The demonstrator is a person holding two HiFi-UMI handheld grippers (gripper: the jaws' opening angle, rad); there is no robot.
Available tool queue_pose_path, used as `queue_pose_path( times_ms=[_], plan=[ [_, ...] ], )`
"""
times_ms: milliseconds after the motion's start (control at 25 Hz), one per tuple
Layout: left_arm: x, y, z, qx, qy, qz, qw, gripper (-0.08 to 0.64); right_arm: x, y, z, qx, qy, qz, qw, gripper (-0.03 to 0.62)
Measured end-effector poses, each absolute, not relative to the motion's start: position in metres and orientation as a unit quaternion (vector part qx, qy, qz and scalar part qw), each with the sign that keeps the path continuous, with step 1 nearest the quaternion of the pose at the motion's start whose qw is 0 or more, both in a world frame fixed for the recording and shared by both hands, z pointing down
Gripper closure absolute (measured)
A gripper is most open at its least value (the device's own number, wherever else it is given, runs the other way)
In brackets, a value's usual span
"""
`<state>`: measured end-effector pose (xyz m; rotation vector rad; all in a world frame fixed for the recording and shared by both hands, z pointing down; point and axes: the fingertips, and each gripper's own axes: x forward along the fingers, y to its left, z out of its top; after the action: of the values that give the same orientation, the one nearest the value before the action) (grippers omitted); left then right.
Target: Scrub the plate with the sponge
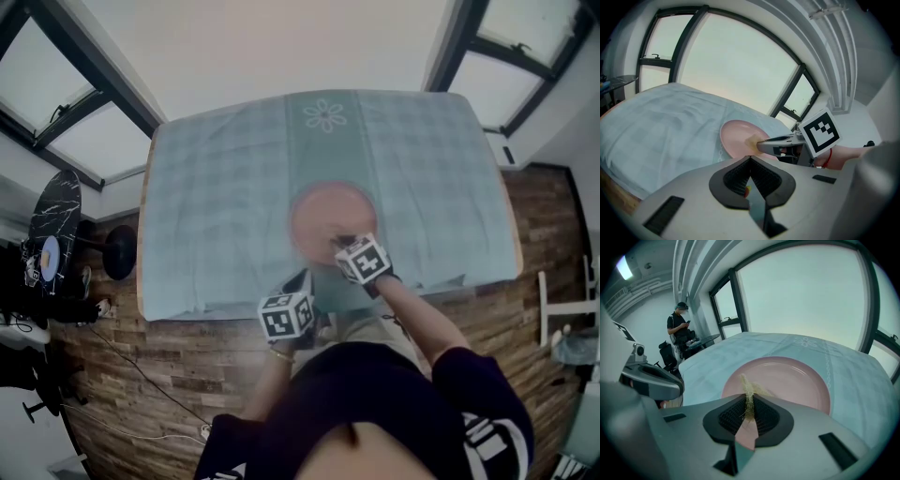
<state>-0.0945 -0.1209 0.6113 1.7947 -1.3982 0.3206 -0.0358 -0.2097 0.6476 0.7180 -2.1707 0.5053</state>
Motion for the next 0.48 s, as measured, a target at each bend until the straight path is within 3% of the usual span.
queue_pose_path(
  times_ms=[480],
  plan=[
    [-0.096, -0.072, 0.594, 0.727, -0.555, 0.116, 0.388, 0.551, -0.026, -0.135, 0.588, 0.322, -0.877, 0.229, 0.274, 0.552]
  ],
)
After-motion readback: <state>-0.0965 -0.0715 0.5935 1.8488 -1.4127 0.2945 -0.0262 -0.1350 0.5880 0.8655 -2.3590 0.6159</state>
